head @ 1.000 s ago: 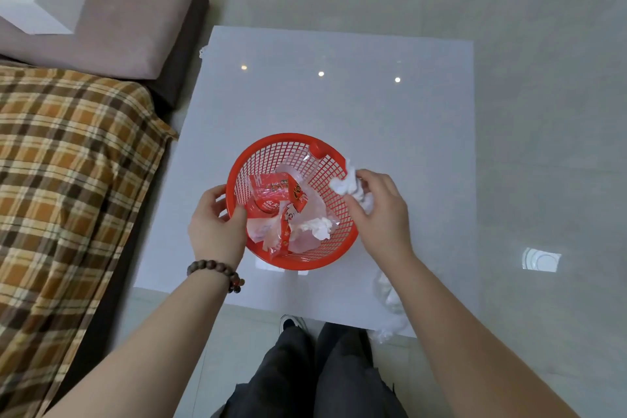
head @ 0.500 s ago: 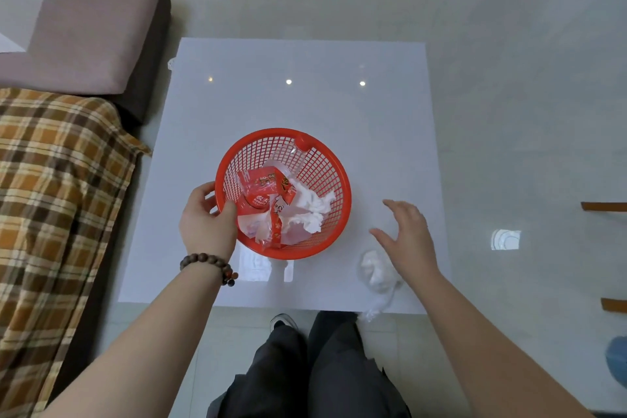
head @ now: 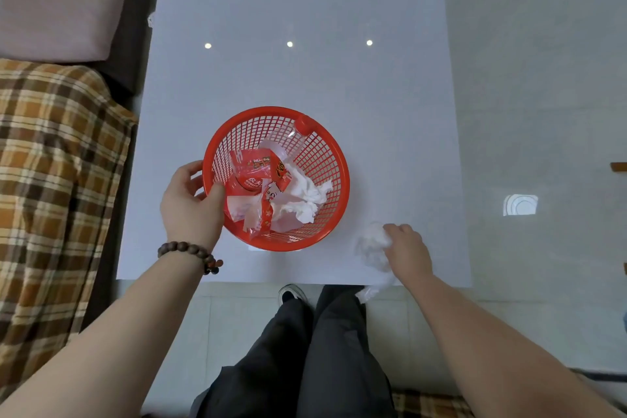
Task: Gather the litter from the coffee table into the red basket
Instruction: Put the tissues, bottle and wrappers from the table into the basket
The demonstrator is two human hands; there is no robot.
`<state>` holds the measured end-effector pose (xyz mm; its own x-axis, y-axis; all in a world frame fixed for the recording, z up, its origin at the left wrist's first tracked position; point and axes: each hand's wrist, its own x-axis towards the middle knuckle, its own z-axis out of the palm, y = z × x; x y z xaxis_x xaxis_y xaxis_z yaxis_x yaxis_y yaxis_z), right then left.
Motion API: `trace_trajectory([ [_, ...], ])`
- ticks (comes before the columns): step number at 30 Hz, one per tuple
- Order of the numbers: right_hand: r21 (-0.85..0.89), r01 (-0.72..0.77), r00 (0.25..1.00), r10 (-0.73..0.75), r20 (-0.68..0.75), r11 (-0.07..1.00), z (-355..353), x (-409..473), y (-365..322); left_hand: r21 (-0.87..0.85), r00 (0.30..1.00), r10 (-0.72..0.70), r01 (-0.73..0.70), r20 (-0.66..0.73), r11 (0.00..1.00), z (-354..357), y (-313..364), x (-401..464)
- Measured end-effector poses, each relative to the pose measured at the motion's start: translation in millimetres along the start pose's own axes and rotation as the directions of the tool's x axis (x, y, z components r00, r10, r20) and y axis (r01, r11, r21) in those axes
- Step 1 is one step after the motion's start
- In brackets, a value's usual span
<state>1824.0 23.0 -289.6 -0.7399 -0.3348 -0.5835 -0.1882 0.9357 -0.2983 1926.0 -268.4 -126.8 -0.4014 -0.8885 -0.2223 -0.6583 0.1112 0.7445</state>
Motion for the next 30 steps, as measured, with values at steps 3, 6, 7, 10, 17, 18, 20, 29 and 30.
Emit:
trace_trajectory([
  [3,0.048,0.005,0.999,-0.002,-0.046,0.999,-15,-2,-11,-0.006,1.000,0.001,-0.001,-0.005,1.000,-1,2,2],
  [6,0.185,0.043,0.987,-0.012,-0.162,0.982,-44,-15,-33,-0.024,1.000,-0.006,0.006,-0.020,1.000,-2,5,0],
  [7,0.237,0.068,0.977,-0.016,-0.215,0.969,-56,-21,-43,-0.037,1.000,-0.015,0.014,-0.021,0.999,-4,6,-1],
  [10,0.317,0.195,0.919,-0.060,-0.389,0.928,-99,-40,-78,-0.072,0.999,-0.048,0.046,-0.024,0.996,-11,7,-2],
  [17,0.324,0.489,0.762,-0.215,-0.611,0.810,-182,-72,-169,-0.123,0.996,-0.056,0.046,-0.076,0.991,-36,10,-3],
  [18,0.332,0.518,0.747,-0.228,-0.624,0.788,-187,-73,-180,-0.136,0.995,-0.057,0.047,-0.078,0.990,-39,11,-4],
  [20,0.312,0.557,0.736,-0.284,-0.614,0.769,-187,-74,-202,-0.159,0.995,-0.055,0.042,-0.081,0.986,-44,13,-6],
  [29,-0.055,0.508,0.852,-0.510,-0.115,0.860,-148,-75,-221,-0.254,0.997,0.029,-0.048,-0.075,0.966,-68,28,-10],
  [30,-0.045,0.520,0.840,-0.520,-0.153,0.853,-150,-79,-218,-0.256,0.996,0.042,-0.060,-0.076,0.965,-70,29,-10],
])
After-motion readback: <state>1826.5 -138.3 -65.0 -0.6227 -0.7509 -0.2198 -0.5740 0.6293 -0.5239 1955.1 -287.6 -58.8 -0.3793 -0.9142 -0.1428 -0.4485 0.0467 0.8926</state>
